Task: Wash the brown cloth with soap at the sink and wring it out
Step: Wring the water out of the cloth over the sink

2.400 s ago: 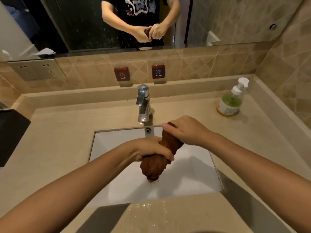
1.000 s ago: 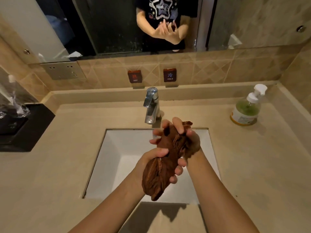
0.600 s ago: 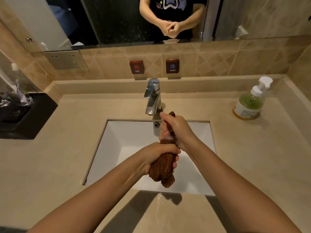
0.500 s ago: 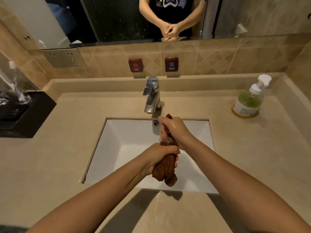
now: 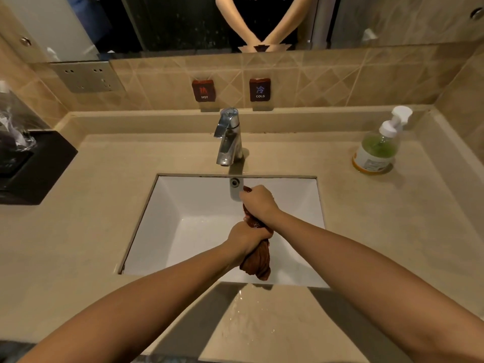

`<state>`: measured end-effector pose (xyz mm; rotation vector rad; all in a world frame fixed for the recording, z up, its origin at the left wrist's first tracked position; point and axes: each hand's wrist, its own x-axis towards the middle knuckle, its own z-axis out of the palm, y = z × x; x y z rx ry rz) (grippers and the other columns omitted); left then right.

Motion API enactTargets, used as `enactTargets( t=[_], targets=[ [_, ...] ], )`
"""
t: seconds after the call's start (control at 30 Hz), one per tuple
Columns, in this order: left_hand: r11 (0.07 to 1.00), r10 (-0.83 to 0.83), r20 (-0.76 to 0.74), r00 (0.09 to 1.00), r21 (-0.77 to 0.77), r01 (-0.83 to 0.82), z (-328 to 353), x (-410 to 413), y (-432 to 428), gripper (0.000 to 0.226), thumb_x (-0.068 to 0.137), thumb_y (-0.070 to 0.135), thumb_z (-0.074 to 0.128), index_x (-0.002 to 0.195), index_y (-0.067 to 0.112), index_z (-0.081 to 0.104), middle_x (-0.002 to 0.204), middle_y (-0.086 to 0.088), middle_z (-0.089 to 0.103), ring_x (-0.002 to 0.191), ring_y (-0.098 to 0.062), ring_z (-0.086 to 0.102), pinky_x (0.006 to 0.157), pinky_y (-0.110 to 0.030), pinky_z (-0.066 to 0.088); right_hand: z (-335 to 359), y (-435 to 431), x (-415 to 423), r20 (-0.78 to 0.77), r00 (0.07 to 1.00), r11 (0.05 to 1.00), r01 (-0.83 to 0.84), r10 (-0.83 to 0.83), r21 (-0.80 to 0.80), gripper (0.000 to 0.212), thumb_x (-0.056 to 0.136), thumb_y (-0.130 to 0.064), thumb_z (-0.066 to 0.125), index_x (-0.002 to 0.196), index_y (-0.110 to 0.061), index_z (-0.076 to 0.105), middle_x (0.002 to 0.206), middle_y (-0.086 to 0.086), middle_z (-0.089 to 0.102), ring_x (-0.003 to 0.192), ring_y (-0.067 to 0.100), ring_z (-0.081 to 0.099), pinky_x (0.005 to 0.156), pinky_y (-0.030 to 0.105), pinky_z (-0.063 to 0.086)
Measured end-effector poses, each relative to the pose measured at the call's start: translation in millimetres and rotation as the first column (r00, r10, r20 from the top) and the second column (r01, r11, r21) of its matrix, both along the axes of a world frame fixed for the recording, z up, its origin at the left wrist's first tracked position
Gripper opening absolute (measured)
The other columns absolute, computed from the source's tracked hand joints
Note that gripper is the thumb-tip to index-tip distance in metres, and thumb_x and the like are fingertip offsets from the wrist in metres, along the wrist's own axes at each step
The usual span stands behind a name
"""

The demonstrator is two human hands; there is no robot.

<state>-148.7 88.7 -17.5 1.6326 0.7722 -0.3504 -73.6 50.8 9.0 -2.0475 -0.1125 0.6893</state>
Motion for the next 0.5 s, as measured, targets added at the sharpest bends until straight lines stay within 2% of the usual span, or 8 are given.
enactTargets(
  t=[0.1, 0.23, 0.3, 0.33, 0.37, 0.4, 0.43, 0.5],
  targets=[
    [0.999, -0.026, -0.001, 1.0, 0.033, 0.026, -3.4, -1.4, -1.3, 0.015, 0.079, 0.009, 0.063, 0.091, 0.001, 0.062, 0.073, -0.008, 0.064, 0.066, -0.019, 0.062, 0.067, -0.027, 0.052, -3.2, 0.9, -2.5, -0.005, 1.0, 0.999, -0.025, 0.025, -0.03, 0.036, 0.093, -0.016, 0.045, 0.058, -0.014, 0.036, 0.057, 0.001, 0.042, 0.049, 0.011, 0.04, 0.042, 0.021, 0.027],
    [0.991, -0.075, -0.002, 0.997, 0.107, 0.074, -4.3, -4.2, 0.6, 0.012, 0.079, 0.011, 0.064, 0.087, 0.002, 0.062, 0.079, -0.01, 0.065, 0.076, -0.022, 0.062, 0.073, -0.029, 0.052, -2.4, 0.0, -6.7, -0.011, 1.0, 1.0, -0.003, 0.003, -0.008, 0.035, 0.092, -0.015, 0.045, 0.058, -0.014, 0.037, 0.056, 0.002, 0.044, 0.05, 0.012, 0.044, 0.044, 0.021, 0.029],
    [0.981, -0.13, -0.002, 0.992, 0.146, 0.129, 0.1, -3.2, 4.7, 0.013, 0.078, 0.011, 0.064, 0.087, 0.002, 0.062, 0.081, -0.011, 0.065, 0.076, -0.022, 0.062, 0.074, -0.03, 0.053, -1.1, -1.1, -6.2, -0.016, 0.999, 0.999, 0.033, -0.033, 0.017, 0.034, 0.092, -0.016, 0.045, 0.059, -0.012, 0.041, 0.056, 0.003, 0.046, 0.05, 0.014, 0.046, 0.044, 0.022, 0.034],
    [0.978, -0.158, -0.006, 0.987, 0.134, 0.157, 3.8, -1.8, 7.6, 0.013, 0.078, 0.012, 0.064, 0.087, 0.002, 0.062, 0.08, -0.011, 0.065, 0.074, -0.022, 0.063, 0.076, -0.033, 0.054, 0.6, -1.9, -4.4, -0.036, 0.998, 0.997, 0.053, -0.052, 0.047, 0.033, 0.091, -0.019, 0.046, 0.059, -0.011, 0.043, 0.056, 0.004, 0.047, 0.049, 0.016, 0.048, 0.046, 0.023, 0.042],
    [0.976, -0.19, -0.014, 0.982, 0.108, 0.191, 9.0, -0.6, 10.9, 0.012, 0.078, 0.012, 0.065, 0.086, 0.003, 0.062, 0.079, -0.011, 0.065, 0.071, -0.022, 0.063, 0.077, -0.035, 0.056, 2.6, -3.0, -2.1, -0.088, 0.994, 0.994, 0.073, -0.066, 0.085, 0.032, 0.09, -0.023, 0.049, 0.061, -0.009, 0.046, 0.057, 0.007, 0.049, 0.049, 0.018, 0.05, 0.054, 0.025, 0.052],
    [0.972, -0.224, -0.022, 0.974, 0.069, 0.225, 14.9, -0.3, 14.5, 0.013, 0.079, 0.014, 0.066, 0.087, 0.004, 0.062, 0.078, -0.011, 0.065, 0.068, -0.021, 0.064, 0.075, -0.036, 0.057, 1.8, -4.3, 1.7, -0.147, 0.986, 0.986, 0.096, -0.075, 0.138, 0.032, 0.088, -0.029, 0.052, 0.064, -0.008, 0.049, 0.058, 0.01, 0.051, 0.052, 0.022, 0.053, 0.068, 0.032, 0.058],
    [0.967, -0.254, -0.019, 0.967, 0.021, 0.254, 21.1, -0.5, 18.1, 0.016, 0.081, 0.018, 0.067, 0.09, 0.006, 0.061, 0.077, -0.01, 0.065, 0.065, -0.02, 0.064, 0.069, -0.033, 0.058, 2.9, -5.9, 5.2, -0.2, 0.977, 0.979, 0.104, -0.068, 0.175, 0.035, 0.086, -0.036, 0.054, 0.067, -0.007, 0.051, 0.061, 0.012, 0.054, 0.057, 0.025, 0.055, 0.08, 0.04, 0.058],
    [0.955, -0.289, 0.02, 0.957, -0.07, 0.29, 32.3, -2.9, 24.0, 0.027, 0.083, 0.028, 0.069, 0.099, 0.009, 0.06, 0.077, -0.01, 0.064, 0.061, -0.019, 0.065, 0.057, -0.027, 0.055, 9.7, -11.6, 8.7, -0.268, 0.963, 0.968, 0.085, -0.018, 0.238, 0.042, 0.088, -0.044, 0.054, 0.068, -0.007, 0.055, 0.062, 0.011, 0.058, 0.061, 0.024, 0.058, 0.086, 0.043, 0.055]
  ],
)
